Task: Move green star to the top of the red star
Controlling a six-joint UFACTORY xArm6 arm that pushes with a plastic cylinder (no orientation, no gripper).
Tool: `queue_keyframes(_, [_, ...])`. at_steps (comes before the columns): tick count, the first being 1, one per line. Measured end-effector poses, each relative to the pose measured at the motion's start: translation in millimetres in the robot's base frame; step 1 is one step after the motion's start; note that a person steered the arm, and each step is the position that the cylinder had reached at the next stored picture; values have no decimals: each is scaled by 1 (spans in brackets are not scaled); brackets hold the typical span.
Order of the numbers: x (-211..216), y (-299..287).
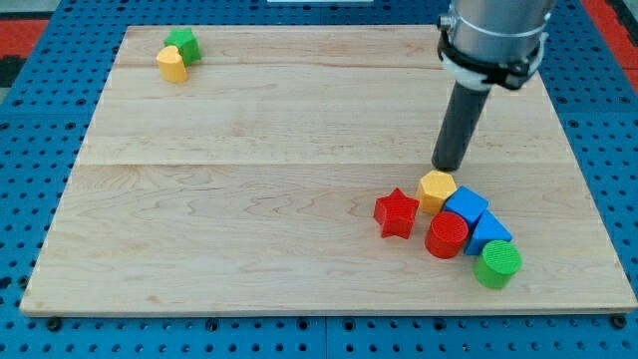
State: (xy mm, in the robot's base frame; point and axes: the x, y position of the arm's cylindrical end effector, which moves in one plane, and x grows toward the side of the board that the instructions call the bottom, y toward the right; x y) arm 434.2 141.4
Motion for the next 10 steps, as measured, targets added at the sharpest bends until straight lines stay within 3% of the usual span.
queue_keyframes(2, [-151,-52])
queue_keyframes(4, [-234,-194])
queue_keyframes(6, [-243,-348])
queue_keyframes(7, [-223,-359])
queue_keyframes(10, [-97,-241])
